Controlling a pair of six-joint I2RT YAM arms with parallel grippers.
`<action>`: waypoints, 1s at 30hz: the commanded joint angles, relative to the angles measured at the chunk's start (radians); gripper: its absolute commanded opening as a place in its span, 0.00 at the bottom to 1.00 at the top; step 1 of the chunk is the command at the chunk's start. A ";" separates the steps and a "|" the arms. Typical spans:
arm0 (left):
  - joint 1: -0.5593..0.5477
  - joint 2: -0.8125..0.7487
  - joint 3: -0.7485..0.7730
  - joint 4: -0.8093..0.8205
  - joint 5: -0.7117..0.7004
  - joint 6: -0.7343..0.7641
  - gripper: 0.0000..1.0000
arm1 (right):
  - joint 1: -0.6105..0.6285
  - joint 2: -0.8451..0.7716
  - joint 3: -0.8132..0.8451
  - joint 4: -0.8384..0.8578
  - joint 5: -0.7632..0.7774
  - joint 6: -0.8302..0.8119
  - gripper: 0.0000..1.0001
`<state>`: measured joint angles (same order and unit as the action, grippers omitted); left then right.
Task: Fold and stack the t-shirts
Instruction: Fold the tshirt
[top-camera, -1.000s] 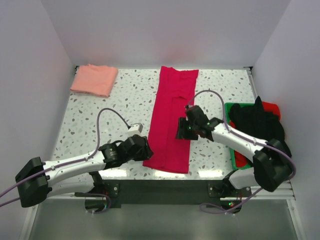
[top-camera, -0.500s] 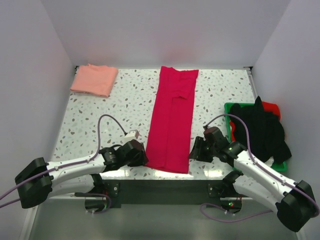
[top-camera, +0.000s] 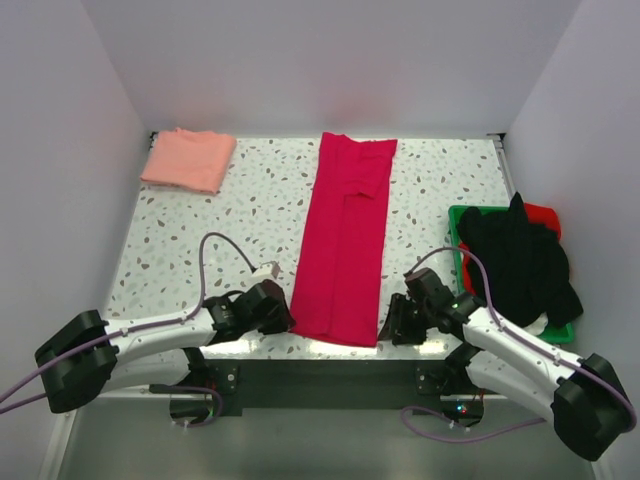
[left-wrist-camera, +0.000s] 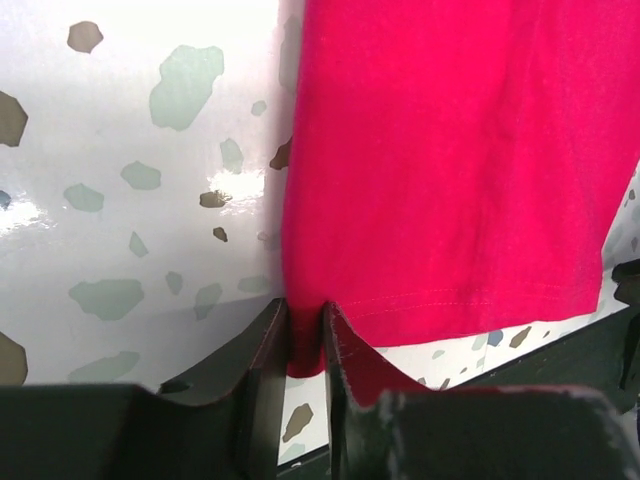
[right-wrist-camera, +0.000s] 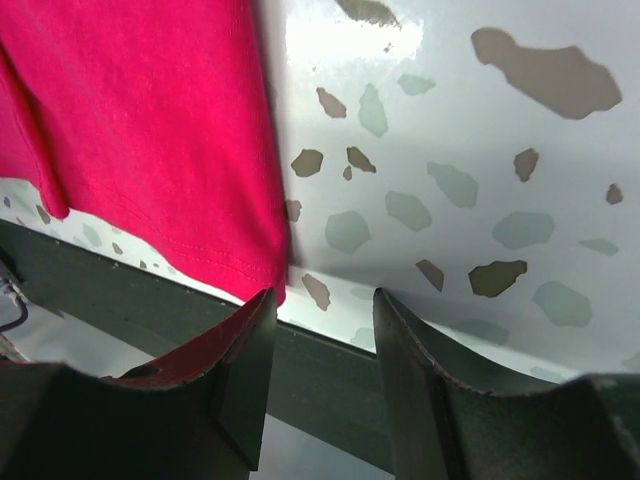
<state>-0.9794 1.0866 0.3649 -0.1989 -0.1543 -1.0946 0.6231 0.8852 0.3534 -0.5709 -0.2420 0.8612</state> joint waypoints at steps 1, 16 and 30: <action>0.002 0.007 -0.017 -0.013 0.024 -0.014 0.24 | 0.012 0.014 0.021 -0.010 -0.040 -0.001 0.47; -0.145 0.036 -0.034 0.050 0.056 -0.126 0.08 | 0.012 0.080 0.131 -0.190 -0.031 -0.099 0.48; -0.145 0.016 -0.012 0.032 0.032 -0.097 0.12 | 0.012 0.086 0.030 -0.135 -0.105 -0.019 0.45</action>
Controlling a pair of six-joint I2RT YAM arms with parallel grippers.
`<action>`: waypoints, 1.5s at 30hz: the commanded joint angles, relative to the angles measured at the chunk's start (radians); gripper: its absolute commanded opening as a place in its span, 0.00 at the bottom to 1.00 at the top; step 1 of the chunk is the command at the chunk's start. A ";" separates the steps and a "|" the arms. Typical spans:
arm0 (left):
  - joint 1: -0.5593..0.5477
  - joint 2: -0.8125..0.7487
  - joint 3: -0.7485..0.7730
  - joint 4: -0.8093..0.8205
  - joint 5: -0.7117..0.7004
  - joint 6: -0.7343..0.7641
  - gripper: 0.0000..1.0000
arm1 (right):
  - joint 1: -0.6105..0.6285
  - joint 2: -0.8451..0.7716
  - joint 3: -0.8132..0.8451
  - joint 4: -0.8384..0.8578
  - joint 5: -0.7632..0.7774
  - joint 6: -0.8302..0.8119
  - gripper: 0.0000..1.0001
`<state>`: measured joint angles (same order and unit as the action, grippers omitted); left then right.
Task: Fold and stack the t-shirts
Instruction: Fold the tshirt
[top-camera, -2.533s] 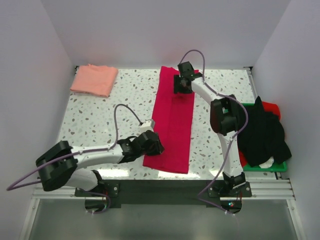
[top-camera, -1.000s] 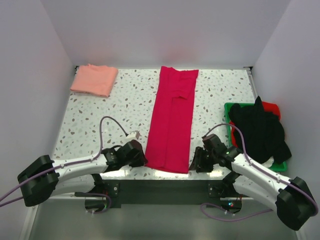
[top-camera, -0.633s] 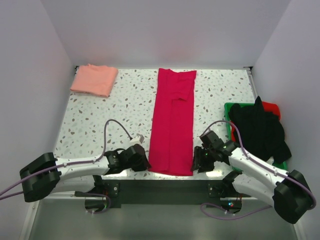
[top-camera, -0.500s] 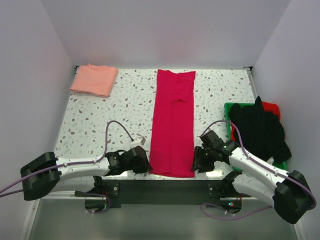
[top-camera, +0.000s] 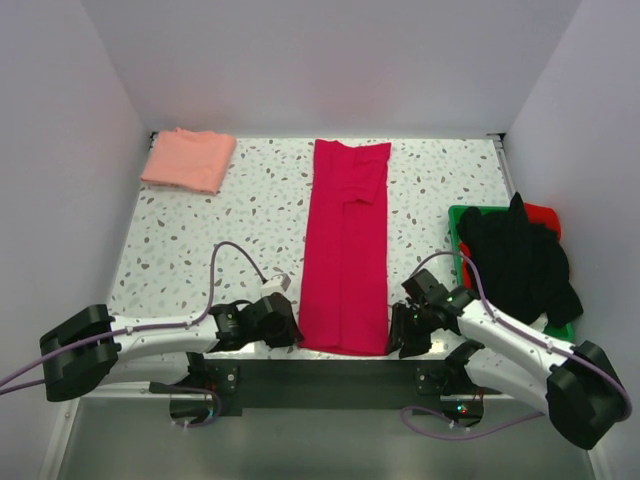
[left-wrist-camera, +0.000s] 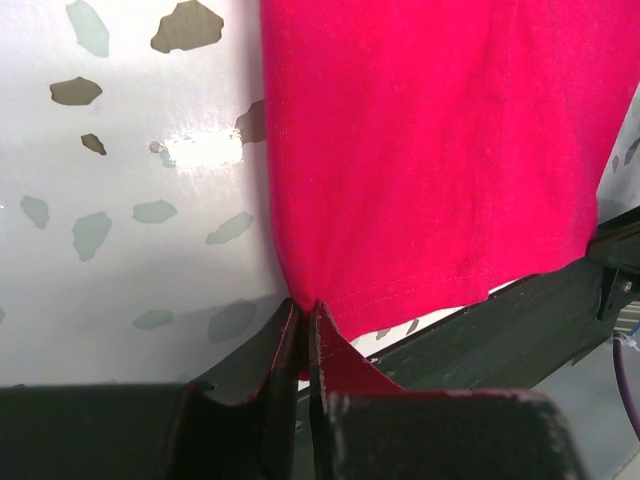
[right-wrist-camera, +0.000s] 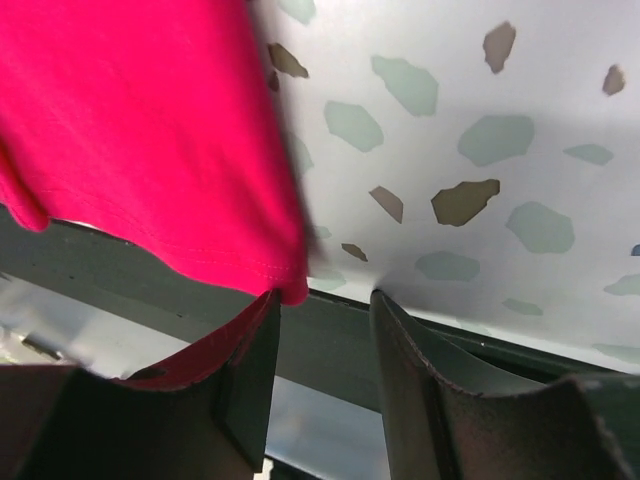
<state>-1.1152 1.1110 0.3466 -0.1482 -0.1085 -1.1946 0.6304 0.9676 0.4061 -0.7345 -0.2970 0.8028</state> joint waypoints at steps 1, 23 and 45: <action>-0.009 -0.004 0.005 -0.019 -0.011 0.003 0.12 | 0.005 0.006 -0.029 0.041 -0.062 0.047 0.45; -0.009 -0.025 0.061 -0.051 -0.029 0.053 0.08 | 0.006 -0.033 -0.055 0.163 -0.034 0.139 0.12; 0.253 0.261 0.491 -0.005 -0.111 0.253 0.02 | -0.011 0.218 0.414 0.228 0.324 -0.086 0.01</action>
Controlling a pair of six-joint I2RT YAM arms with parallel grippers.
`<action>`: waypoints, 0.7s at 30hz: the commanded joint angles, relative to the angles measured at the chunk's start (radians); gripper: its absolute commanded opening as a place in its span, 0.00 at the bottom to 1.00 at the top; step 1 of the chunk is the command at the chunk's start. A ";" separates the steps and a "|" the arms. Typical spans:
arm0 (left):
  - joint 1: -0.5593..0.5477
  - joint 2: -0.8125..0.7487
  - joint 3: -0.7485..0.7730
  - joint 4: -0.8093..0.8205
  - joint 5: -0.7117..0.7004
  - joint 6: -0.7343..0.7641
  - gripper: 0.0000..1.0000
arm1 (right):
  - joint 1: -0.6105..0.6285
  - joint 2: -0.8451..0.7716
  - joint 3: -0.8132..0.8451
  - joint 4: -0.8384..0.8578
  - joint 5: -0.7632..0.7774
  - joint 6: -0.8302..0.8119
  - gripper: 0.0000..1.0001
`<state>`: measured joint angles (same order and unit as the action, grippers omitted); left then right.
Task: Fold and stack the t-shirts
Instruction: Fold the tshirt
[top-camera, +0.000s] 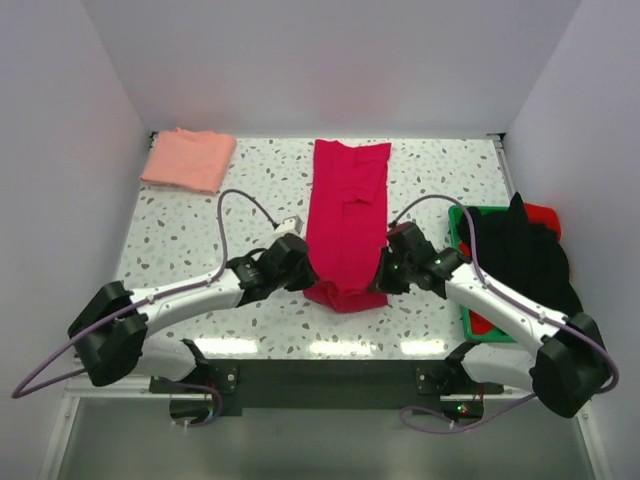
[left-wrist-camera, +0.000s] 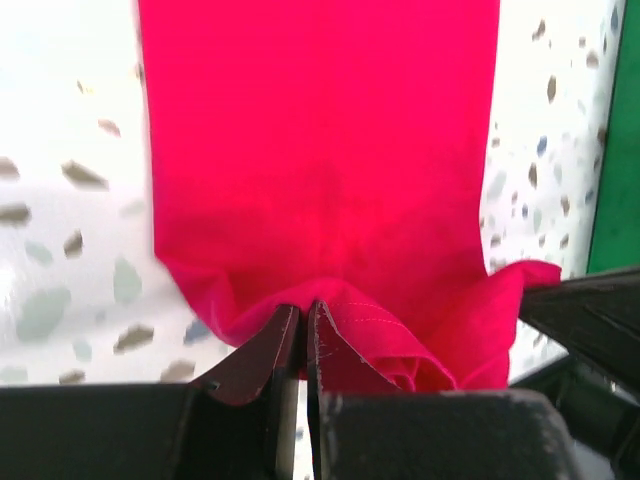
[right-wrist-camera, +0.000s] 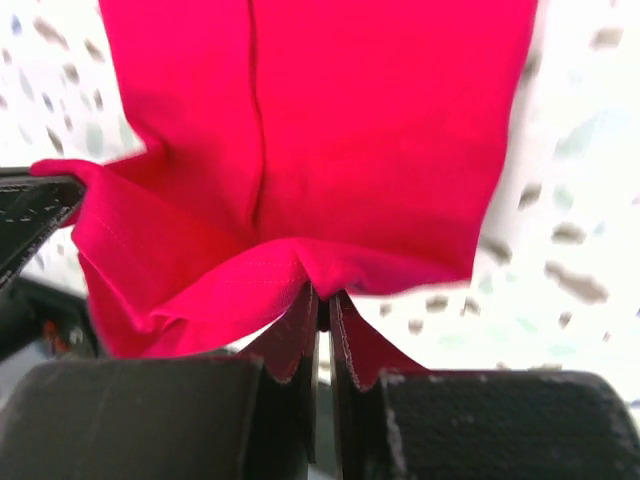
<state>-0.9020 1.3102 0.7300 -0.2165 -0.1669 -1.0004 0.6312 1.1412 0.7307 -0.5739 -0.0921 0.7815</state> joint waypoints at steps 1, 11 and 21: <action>0.051 0.086 0.127 0.078 -0.062 0.074 0.02 | -0.019 0.092 0.108 0.083 0.144 -0.076 0.01; 0.196 0.363 0.377 0.108 -0.095 0.111 0.02 | -0.204 0.351 0.303 0.224 0.126 -0.137 0.00; 0.353 0.627 0.583 0.123 0.049 0.181 0.01 | -0.320 0.632 0.483 0.301 0.035 -0.163 0.00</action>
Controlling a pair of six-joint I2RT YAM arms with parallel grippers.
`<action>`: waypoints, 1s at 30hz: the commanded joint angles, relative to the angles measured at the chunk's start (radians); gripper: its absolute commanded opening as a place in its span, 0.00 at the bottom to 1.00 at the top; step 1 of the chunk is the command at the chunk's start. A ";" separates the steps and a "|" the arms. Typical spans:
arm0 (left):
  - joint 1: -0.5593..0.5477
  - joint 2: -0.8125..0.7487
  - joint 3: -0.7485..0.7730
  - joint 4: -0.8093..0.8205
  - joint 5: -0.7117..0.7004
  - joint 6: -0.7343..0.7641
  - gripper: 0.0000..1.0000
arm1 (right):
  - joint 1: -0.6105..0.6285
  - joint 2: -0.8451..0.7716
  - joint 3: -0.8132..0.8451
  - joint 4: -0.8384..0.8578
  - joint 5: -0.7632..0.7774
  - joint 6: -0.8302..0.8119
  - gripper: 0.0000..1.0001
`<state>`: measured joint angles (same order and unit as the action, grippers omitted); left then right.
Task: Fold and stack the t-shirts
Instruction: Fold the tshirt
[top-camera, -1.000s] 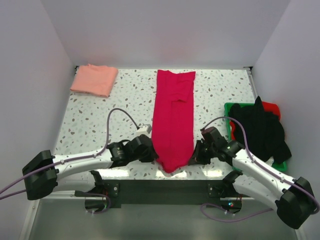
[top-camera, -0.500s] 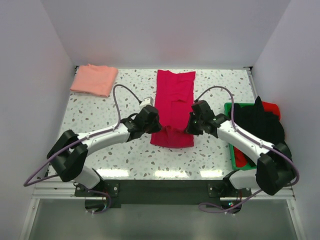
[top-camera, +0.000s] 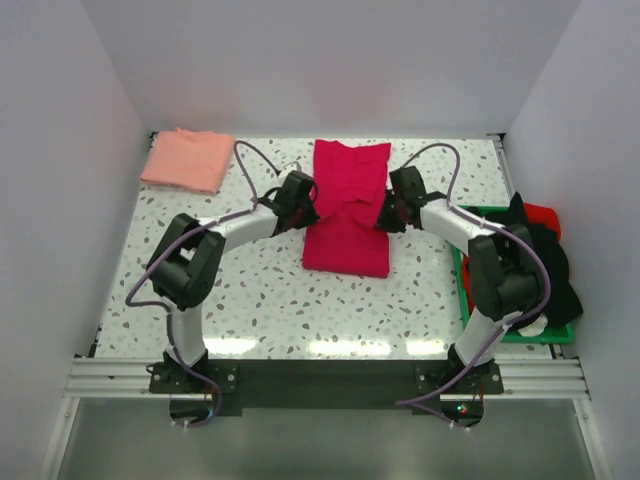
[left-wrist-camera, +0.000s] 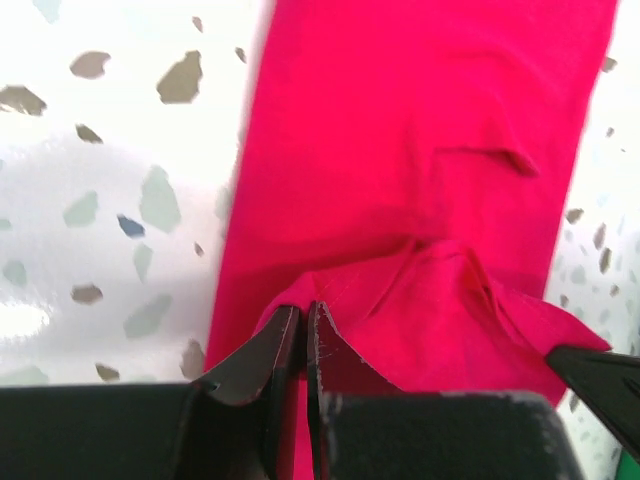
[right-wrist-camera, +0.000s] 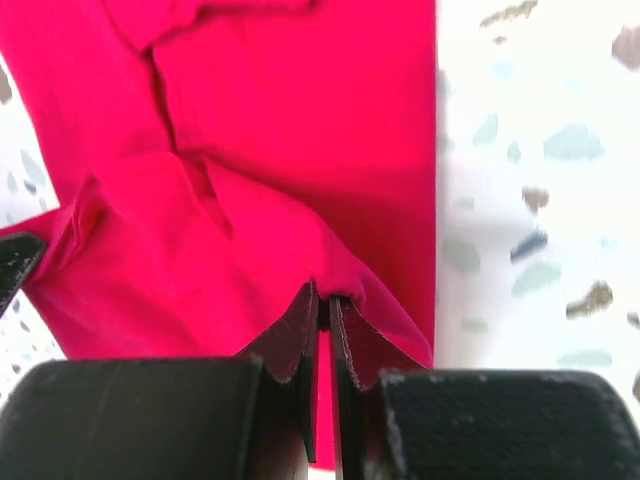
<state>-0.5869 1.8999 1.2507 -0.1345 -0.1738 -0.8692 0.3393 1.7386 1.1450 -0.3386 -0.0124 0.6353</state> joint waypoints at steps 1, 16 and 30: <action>0.045 0.050 0.073 0.041 0.066 0.055 0.01 | -0.036 0.064 0.076 0.076 -0.067 -0.014 0.00; 0.107 0.119 0.219 0.030 0.155 0.118 0.01 | -0.117 0.105 0.153 0.104 -0.139 0.021 0.00; 0.203 0.151 0.250 0.104 0.295 0.185 0.60 | -0.187 0.171 0.251 0.073 -0.195 0.003 0.45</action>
<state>-0.4107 2.1155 1.5082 -0.1215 0.0711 -0.7261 0.1555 1.9381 1.3422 -0.2710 -0.1928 0.6540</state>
